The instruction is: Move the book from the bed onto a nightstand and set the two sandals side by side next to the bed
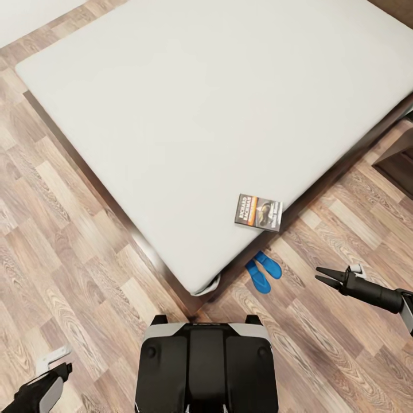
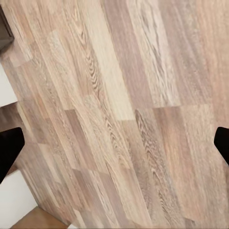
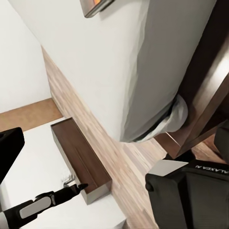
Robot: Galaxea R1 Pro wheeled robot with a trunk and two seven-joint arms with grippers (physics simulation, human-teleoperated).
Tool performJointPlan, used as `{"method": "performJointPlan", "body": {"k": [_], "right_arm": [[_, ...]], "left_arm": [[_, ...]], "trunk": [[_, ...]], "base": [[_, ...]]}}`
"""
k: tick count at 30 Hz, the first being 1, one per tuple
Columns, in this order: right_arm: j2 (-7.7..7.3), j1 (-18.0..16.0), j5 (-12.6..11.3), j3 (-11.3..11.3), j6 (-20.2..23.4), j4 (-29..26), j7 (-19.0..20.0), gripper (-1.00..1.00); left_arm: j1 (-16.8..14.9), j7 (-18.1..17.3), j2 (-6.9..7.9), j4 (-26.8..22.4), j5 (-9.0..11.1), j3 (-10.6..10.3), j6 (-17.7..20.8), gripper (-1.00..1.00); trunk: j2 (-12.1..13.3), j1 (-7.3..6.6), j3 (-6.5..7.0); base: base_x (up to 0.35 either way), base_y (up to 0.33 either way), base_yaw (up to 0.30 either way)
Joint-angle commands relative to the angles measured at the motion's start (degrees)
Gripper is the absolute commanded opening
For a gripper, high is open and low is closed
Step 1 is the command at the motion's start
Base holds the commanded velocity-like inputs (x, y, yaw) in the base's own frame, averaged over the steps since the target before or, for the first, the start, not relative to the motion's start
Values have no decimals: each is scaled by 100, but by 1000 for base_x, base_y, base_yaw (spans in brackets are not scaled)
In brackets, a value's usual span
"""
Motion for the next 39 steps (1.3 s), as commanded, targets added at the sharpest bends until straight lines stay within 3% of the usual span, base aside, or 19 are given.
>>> {"method": "performJointPlan", "body": {"k": [1, 12, 28, 39], "right_arm": [[3, -3, 43, -30, 59, -9, 35, 100], [2, -3, 43, -31, 48, -44, 43, 100], [-1, -3, 41, -47, 48, -48, 55, 100], [-146, -84, 36, -88, 89, -95, 12, 100]], "left_arm": [[0, 40, 9, -13, 46, -9, 18, 100], [-5, 118, 94, -18, 44, -15, -19, 100], [-2, 127, 104, -6, 37, -12, -23, 100], [9, 127, 111, 12, 30, -14, -19, 100]], "trunk": [[-8, 3, -15], [-8, 3, -117], [-8, 3, -266], [-8, 3, -368]], "base": [[0, 0, 76], [0, 0, 77], [0, 0, 78], [0, 0, 78]]}}
